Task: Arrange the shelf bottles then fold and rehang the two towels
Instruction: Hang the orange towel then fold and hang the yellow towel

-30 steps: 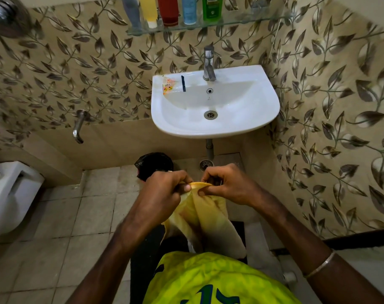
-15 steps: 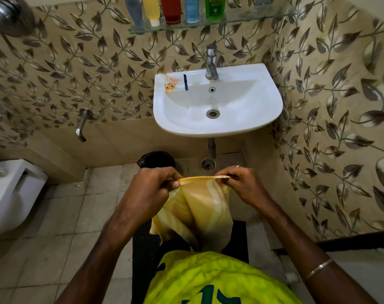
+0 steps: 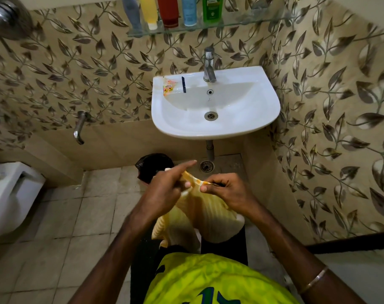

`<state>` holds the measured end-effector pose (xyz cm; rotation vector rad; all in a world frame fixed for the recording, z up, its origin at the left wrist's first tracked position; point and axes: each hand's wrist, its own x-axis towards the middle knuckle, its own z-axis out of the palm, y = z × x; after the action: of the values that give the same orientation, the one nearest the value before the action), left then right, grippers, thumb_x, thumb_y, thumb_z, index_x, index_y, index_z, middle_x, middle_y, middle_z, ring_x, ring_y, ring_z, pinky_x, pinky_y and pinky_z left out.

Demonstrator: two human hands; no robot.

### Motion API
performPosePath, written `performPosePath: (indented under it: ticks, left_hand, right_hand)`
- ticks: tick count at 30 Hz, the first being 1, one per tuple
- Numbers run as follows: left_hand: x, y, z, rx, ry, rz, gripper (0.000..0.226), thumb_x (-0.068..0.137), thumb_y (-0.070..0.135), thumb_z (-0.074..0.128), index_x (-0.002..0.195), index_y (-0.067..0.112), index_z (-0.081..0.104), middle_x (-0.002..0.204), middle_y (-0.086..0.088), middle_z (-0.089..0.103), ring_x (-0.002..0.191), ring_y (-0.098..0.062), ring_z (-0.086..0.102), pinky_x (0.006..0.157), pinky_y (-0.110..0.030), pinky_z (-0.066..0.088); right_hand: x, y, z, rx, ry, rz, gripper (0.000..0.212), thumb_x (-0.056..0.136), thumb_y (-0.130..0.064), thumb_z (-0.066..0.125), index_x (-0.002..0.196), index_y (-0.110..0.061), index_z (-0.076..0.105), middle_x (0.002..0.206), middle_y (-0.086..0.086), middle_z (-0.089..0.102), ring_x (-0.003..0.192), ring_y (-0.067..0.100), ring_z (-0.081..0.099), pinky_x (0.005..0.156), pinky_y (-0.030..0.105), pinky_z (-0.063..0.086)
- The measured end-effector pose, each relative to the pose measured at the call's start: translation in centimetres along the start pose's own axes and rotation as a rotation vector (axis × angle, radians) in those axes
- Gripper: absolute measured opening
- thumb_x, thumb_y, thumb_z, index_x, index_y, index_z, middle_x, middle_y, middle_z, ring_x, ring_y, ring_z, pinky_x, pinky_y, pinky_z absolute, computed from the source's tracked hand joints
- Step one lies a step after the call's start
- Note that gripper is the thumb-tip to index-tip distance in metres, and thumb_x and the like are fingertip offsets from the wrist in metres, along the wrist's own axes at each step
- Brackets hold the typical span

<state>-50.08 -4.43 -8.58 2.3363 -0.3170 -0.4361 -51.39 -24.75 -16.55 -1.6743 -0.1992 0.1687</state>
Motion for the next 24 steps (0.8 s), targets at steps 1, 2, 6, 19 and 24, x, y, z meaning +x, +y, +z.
performPosePath:
  ticks: [1,2,6,19,24]
  left_hand:
    - [-0.1,0.2,0.4,0.022,-0.049,0.039,0.057,0.093,0.006,0.063,0.140,0.039,0.052,0.114,0.001,0.067,0.104,-0.012,0.063,0.091,-0.037,0.056]
    - [-0.1,0.3,0.7,0.063,-0.066,0.062,0.052,0.093,0.005,0.063,0.135,0.035,0.058,0.115,0.001,0.069,0.103,-0.011,0.064,0.089,-0.039,0.057]
    - [0.2,0.7,0.8,0.155,0.007,-0.001,0.023,0.093,0.008,0.062,0.107,0.024,0.071,0.098,0.004,0.071,0.089,-0.007,0.063,0.080,-0.041,0.057]
    - [-1.4,1.8,-0.7,0.160,0.004,0.020,0.020,0.095,0.011,0.060,0.100,0.027,0.071,0.092,0.008,0.069,0.086,-0.003,0.062,0.075,-0.034,0.056]
    - [-2.1,1.7,-1.0,0.169,-0.012,0.016,0.020,0.096,0.010,0.059,0.104,0.025,0.071,0.095,0.008,0.068,0.087,-0.001,0.060,0.069,-0.023,0.048]
  right_hand:
    - [0.0,-0.2,0.2,-0.023,-0.021,-0.014,0.008,0.084,-0.022,0.080,0.083,-0.030,0.079,0.073,-0.009,0.072,0.070,0.001,0.061,0.065,0.020,0.044]
    - [0.1,-0.3,0.3,-0.039,-0.034,-0.028,0.007,0.084,-0.021,0.080,0.083,-0.028,0.079,0.071,-0.012,0.071,0.069,-0.001,0.060,0.064,0.018,0.042]
    - [0.1,-0.6,-0.1,-0.102,-0.038,-0.051,0.008,0.084,-0.026,0.081,0.081,-0.032,0.077,0.066,-0.013,0.068,0.064,-0.001,0.056,0.059,0.023,0.039]
    - [-0.5,1.1,-3.6,-0.166,-0.036,0.055,0.023,0.071,-0.046,0.084,0.082,-0.026,0.081,0.082,0.012,0.076,0.081,0.044,0.068,0.070,0.059,0.053]
    - [-0.4,1.2,-4.2,-0.247,0.036,0.073,0.008,0.079,-0.031,0.084,0.081,-0.023,0.081,0.080,0.006,0.076,0.080,0.034,0.069,0.072,0.054,0.054]
